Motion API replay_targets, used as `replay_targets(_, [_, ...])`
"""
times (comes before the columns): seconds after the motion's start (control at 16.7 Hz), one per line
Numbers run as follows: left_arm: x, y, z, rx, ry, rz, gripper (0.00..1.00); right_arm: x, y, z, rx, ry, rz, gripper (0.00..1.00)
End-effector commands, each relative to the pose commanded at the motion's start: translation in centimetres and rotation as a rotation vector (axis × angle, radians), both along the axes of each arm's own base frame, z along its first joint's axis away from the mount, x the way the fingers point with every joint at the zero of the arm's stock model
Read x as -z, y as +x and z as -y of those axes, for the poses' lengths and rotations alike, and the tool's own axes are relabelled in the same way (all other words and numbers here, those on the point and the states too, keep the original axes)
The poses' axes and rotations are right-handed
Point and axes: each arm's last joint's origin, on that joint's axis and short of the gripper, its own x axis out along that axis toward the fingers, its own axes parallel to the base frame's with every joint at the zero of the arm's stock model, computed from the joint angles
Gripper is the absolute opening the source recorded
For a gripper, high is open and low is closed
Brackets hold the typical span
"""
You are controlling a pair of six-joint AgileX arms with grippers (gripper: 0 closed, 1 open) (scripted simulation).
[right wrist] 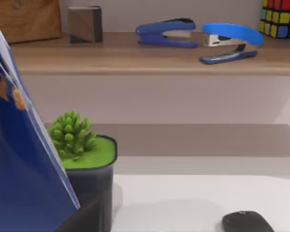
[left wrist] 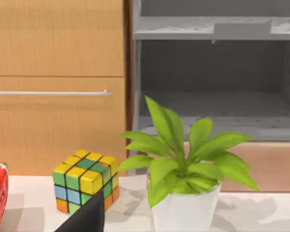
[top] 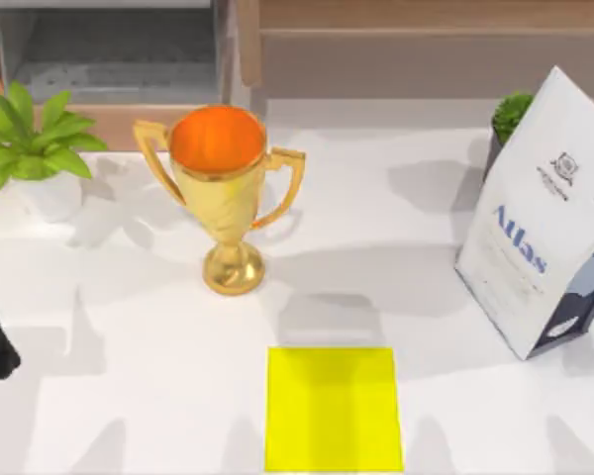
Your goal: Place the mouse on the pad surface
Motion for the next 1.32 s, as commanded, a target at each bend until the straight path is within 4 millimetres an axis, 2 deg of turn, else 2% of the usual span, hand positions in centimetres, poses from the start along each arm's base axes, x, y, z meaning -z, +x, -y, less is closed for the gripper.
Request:
replay_targets(0.18, [0.0,0.0,0.0,0.0,0.0,0.0,1.0,-0.1,0.0,0.0,0.002,-0.002,-0.01,1.0])
replay_targets(0.36, [0.0,0.0,0.0,0.0,0.0,0.0,1.0,-1.6,0.1,0.2,0.014,-0.018,-0.096,1.0])
replay_targets(0.54, [0.0,0.0,0.0,0.0,0.0,0.0,1.0,-4.7,0.9,0.4,0.024,-0.05,-0.249,1.0])
replay_targets(0.72, [0.0,0.0,0.0,0.0,0.0,0.0,1.0,-8.9,3.4,0.7,0.022,-0.091,-0.449,1.0])
replay_targets(0.84, [0.0,0.0,0.0,0.0,0.0,0.0,1.0,-11.7,6.5,1.1,0.012,-0.118,-0.598,1.0])
replay_targets(1.02, [0.0,0.0,0.0,0.0,0.0,0.0,1.0,-14.7,13.1,2.0,-0.017,-0.155,-0.817,1.0])
replay_targets(1.14, [0.0,0.0,0.0,0.0,0.0,0.0,1.0,-15.3,18.2,2.8,-0.046,-0.176,-0.956,1.0])
replay_targets(1.32, [0.0,0.0,0.0,0.0,0.0,0.0,1.0,-13.8,25.4,4.2,-0.096,-0.199,-1.149,1.0])
